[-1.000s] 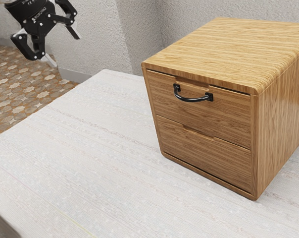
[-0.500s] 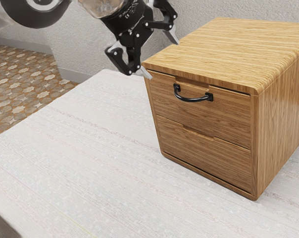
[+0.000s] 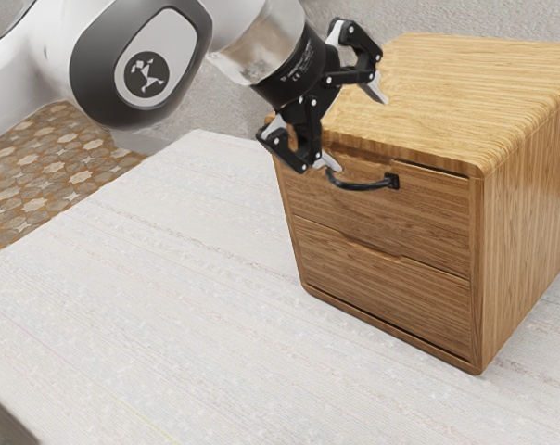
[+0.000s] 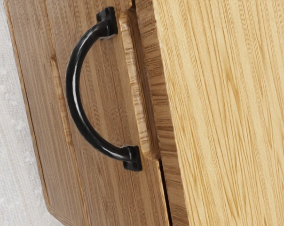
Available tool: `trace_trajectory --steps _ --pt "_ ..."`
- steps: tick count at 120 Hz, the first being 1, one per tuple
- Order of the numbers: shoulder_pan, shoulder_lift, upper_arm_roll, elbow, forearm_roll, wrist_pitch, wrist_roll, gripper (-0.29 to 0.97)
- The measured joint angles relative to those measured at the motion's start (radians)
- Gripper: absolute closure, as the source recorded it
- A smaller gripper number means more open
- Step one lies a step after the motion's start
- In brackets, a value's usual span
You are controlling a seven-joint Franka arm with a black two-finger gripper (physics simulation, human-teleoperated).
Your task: Pull the drawer handle with one arm to open the drawer
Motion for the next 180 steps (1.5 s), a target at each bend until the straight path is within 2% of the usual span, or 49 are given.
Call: trace_trajectory --steps 26,34,40,56,65,80,91,122,180 --pt "0.312 -0.024 0.007 0.015 0.058 -0.014 -0.006 0.07" --pt "0.362 -0.037 0.003 0.037 0.087 -0.029 -0.007 0.08" --pt "0.345 -0.041 0.000 0.033 0.101 -0.046 -0.008 0.08" --pt "0.206 -0.042 -0.005 -0.018 0.109 -0.097 -0.010 0.08" --pt "0.168 -0.043 0.000 -0.020 0.102 -0.112 -0.011 0.08" --pt "0.203 -0.049 0.011 -0.018 0.097 -0.121 -0.013 0.08" --pt "0.231 -0.048 0.013 -0.024 0.096 -0.115 -0.016 0.13" --pt "0.205 -0.036 0.007 -0.047 0.092 -0.081 -0.030 0.26" --pt "0.189 0.004 0.002 -0.053 -0.045 0.011 -0.101 0.31"
